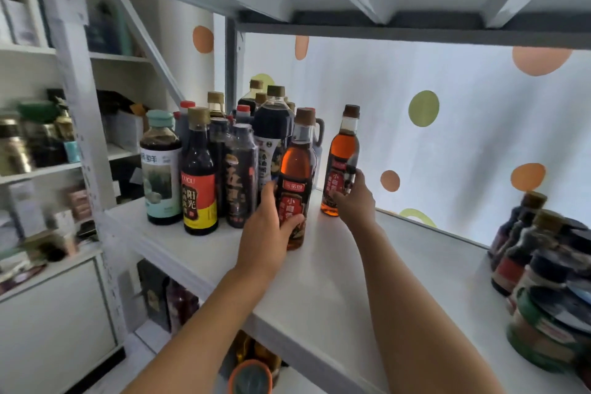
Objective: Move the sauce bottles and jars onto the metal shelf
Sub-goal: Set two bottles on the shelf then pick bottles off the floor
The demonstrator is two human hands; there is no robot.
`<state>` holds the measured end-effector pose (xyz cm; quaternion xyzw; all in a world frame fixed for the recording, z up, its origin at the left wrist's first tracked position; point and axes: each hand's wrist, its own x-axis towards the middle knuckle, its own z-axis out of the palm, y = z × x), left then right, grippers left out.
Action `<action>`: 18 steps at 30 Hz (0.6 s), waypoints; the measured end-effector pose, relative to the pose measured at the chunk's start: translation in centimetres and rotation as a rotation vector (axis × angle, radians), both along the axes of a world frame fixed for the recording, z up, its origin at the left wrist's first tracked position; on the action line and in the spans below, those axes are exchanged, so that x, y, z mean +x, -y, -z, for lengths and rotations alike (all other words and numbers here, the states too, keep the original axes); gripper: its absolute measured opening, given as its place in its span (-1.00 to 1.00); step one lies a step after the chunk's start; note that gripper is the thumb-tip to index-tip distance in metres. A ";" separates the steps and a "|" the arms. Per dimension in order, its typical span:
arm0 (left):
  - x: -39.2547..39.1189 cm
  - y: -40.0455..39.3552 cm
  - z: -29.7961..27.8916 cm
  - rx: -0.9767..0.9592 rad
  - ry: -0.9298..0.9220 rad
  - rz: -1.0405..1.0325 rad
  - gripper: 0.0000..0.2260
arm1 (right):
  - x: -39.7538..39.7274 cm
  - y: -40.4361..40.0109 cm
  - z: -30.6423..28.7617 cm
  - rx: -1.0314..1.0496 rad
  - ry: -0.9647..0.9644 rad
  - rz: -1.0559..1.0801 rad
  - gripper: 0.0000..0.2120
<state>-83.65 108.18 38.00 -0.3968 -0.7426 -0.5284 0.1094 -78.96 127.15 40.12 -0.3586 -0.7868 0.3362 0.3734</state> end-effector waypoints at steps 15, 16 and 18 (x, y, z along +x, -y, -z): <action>-2.1 -9.0 -0.3 -0.035 -0.028 -0.143 -0.46 | -3.6 -4.4 3.7 -0.181 -0.225 -0.146 -0.60; -2.1 -9.6 -0.2 -0.025 -0.044 -0.178 -0.46 | -3.7 -4.7 3.9 -0.193 -0.231 -0.150 -0.60; -1.8 -10.7 -0.1 -0.010 -0.056 -0.244 -0.47 | -4.0 -4.9 4.1 -0.205 -0.244 -0.152 -0.59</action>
